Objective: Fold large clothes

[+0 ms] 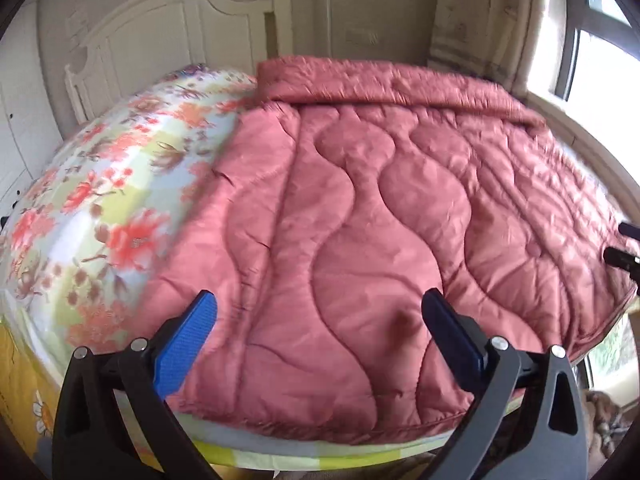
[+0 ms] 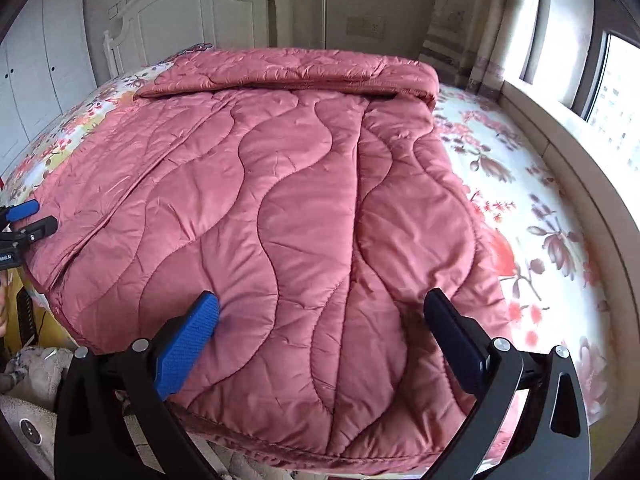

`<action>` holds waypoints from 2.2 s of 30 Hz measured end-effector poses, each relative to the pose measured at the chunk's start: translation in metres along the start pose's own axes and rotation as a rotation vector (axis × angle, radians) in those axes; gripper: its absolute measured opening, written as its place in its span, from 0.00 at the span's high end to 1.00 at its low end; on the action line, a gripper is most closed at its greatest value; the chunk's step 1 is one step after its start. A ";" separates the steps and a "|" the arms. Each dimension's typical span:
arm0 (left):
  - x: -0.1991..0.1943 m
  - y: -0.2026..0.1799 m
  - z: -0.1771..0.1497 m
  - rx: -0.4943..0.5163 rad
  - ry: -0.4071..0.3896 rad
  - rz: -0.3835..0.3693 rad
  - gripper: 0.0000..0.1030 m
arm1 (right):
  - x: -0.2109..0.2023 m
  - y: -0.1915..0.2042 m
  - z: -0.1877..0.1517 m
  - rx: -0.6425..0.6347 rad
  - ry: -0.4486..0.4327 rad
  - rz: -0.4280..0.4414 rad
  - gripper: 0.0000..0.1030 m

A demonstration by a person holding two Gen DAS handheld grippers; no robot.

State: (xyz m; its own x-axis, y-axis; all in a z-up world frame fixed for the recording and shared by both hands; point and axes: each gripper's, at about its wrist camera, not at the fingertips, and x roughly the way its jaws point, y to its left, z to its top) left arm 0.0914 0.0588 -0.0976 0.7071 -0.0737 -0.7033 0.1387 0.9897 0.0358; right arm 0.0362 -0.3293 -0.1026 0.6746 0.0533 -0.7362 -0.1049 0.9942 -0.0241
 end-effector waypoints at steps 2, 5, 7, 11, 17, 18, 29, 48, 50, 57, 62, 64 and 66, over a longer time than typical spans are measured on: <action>-0.013 0.014 0.004 -0.030 -0.045 0.022 0.02 | -0.015 -0.009 -0.001 0.011 -0.034 -0.022 0.04; -0.015 0.041 0.005 -0.087 -0.048 0.071 0.02 | -0.027 -0.031 -0.007 0.065 -0.048 -0.088 0.04; -0.009 0.065 0.000 -0.165 -0.011 0.066 0.02 | -0.029 -0.047 -0.014 0.117 -0.029 -0.109 0.04; 0.003 0.094 -0.015 -0.289 0.048 0.015 0.03 | -0.024 -0.069 -0.029 0.200 0.012 -0.106 0.04; 0.007 0.076 -0.023 -0.239 0.047 -0.032 0.12 | -0.013 -0.065 -0.034 0.246 0.034 -0.020 0.18; 0.007 0.070 -0.023 -0.225 0.045 -0.046 0.17 | -0.013 -0.062 -0.033 0.247 0.029 0.003 0.21; 0.000 0.092 -0.029 -0.292 0.013 -0.082 0.18 | -0.026 -0.102 -0.047 0.388 0.031 0.071 0.18; -0.001 0.052 -0.032 -0.192 -0.009 -0.209 0.76 | -0.010 -0.049 -0.039 0.342 -0.065 0.289 0.77; -0.005 0.051 -0.032 -0.192 -0.022 -0.211 0.78 | -0.012 -0.050 -0.039 0.342 -0.070 0.295 0.77; -0.033 0.058 -0.030 -0.193 -0.067 -0.251 0.79 | -0.032 -0.052 -0.037 0.304 -0.133 0.349 0.77; -0.070 0.066 -0.046 -0.182 -0.111 -0.343 0.79 | -0.071 -0.057 -0.039 0.276 -0.228 0.488 0.77; -0.090 0.069 -0.053 -0.161 -0.150 -0.374 0.79 | -0.093 -0.056 -0.039 0.240 -0.276 0.542 0.78; -0.112 0.074 -0.059 -0.154 -0.193 -0.425 0.79 | -0.117 -0.054 -0.039 0.210 -0.328 0.593 0.78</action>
State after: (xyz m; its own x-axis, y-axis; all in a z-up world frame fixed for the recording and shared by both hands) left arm -0.0182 0.1476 -0.0576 0.7277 -0.4817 -0.4883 0.3485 0.8728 -0.3416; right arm -0.0655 -0.3926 -0.0413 0.7362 0.5837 -0.3425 -0.4018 0.7842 0.4728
